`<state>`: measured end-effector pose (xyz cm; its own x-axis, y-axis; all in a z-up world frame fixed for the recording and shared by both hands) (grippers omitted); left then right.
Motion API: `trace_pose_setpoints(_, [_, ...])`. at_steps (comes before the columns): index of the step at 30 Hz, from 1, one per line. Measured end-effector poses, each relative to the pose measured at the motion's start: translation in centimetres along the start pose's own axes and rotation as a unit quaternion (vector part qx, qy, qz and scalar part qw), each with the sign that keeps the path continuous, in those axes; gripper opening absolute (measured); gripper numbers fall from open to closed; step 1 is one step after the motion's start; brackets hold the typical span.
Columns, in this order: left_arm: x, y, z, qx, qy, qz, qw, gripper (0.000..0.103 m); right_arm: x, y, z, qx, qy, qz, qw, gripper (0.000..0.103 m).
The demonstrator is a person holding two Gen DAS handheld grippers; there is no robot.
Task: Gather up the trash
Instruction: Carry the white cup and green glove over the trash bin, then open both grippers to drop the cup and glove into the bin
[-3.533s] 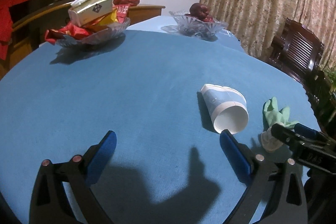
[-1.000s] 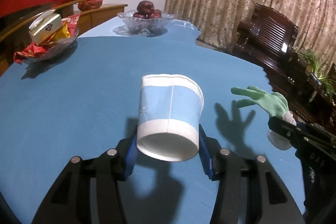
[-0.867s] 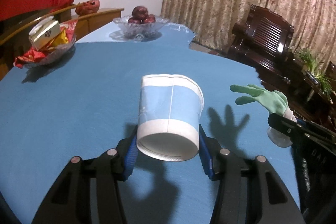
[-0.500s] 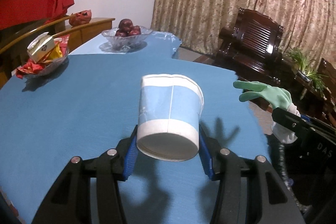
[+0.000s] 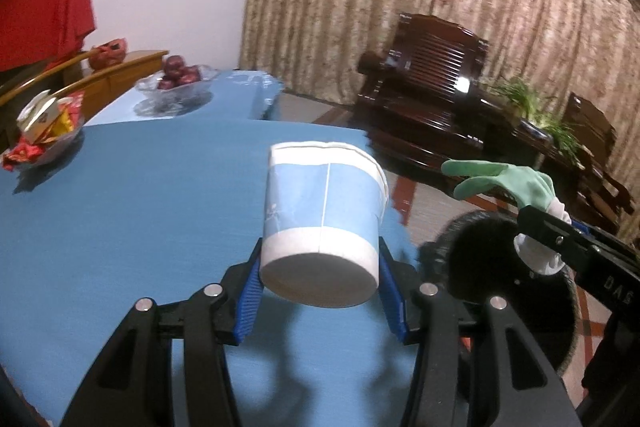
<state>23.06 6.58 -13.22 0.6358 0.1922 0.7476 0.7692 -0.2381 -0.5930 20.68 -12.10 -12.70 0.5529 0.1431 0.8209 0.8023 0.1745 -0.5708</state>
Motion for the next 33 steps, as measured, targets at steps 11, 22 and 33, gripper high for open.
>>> trace_pose_setpoints(11, [-2.4,0.7,-8.8,-0.055,0.053,0.017,0.997,0.051,-4.1,-4.6,-7.7,-0.063,0.035,0.003,0.997,0.029])
trace_pose_setpoints(22, [-4.7,2.9,-14.5,-0.096,0.088,0.048,0.9904,0.052,-7.8,-6.1,-12.2,-0.091,0.057,0.019,0.994,0.029])
trace_pose_setpoints(33, [-7.3,5.7,-17.5,-0.11,0.112,0.072,0.985,0.052,-10.4,-5.8,-15.6,-0.107,0.072,0.035,0.991,0.029])
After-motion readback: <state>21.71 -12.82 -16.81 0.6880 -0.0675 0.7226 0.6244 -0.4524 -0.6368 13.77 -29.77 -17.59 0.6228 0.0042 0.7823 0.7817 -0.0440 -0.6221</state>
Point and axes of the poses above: each gripper's, at about its wrist camera, not at the fingertips, and y roughly the way its jaws point, z to its left, x to its top, the point moved 9 cm from there along y, roughly the way its jaws point, and after that the axes turned 11 degrees about -y, right-handed, at the moved point
